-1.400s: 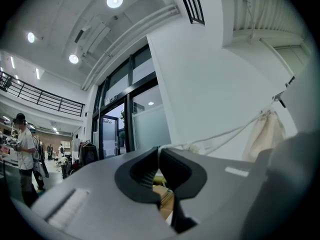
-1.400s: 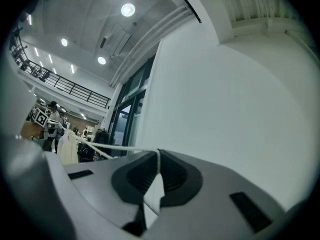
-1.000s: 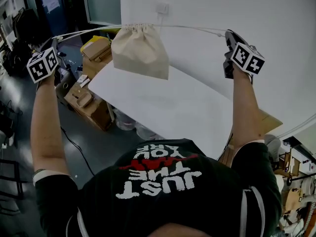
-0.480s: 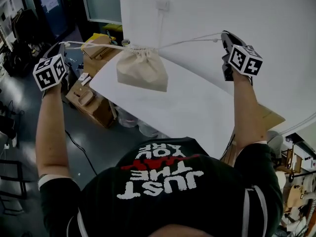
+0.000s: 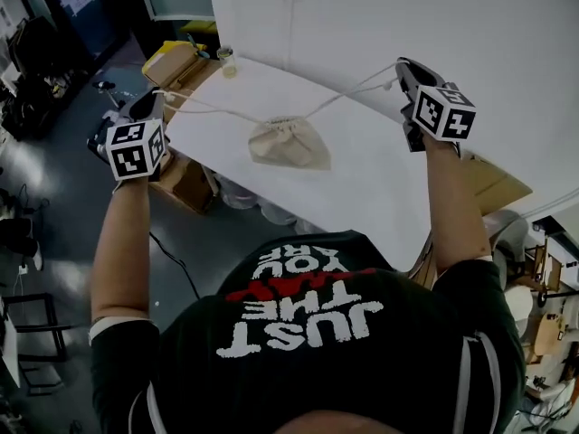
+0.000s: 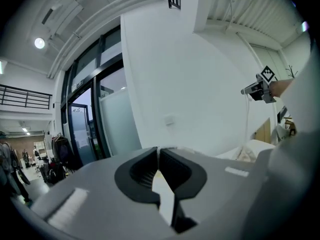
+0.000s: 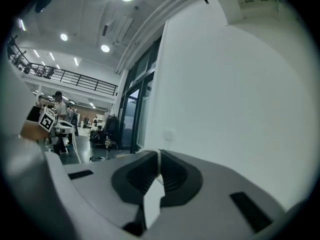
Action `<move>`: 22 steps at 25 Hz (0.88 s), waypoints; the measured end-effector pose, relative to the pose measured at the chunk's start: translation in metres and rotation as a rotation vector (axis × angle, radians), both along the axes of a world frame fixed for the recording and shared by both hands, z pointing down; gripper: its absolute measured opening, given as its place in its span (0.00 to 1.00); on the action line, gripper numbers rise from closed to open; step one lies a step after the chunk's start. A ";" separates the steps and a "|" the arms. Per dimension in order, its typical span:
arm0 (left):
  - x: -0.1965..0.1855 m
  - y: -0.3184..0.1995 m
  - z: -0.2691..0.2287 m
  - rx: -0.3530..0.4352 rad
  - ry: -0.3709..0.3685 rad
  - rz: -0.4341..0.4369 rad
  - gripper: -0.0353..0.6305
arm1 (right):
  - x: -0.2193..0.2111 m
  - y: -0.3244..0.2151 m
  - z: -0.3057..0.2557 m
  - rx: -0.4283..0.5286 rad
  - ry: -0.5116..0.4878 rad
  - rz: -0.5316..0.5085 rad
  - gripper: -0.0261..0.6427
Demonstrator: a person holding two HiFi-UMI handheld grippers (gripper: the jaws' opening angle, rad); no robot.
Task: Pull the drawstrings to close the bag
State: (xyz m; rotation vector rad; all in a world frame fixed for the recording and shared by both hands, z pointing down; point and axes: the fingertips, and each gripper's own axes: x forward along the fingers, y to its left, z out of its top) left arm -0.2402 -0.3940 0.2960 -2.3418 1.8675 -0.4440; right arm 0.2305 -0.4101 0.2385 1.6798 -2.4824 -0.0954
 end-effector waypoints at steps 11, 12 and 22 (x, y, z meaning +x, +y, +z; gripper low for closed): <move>0.072 0.016 0.074 -0.096 0.104 0.079 0.07 | -0.008 0.015 0.089 -0.148 -0.067 -0.010 0.05; 0.076 0.019 0.080 -0.106 0.129 0.079 0.07 | -0.008 0.017 0.096 -0.159 -0.084 -0.011 0.05; 0.099 0.051 0.114 -0.163 0.198 0.124 0.07 | -0.021 0.050 0.166 -0.273 -0.134 -0.034 0.05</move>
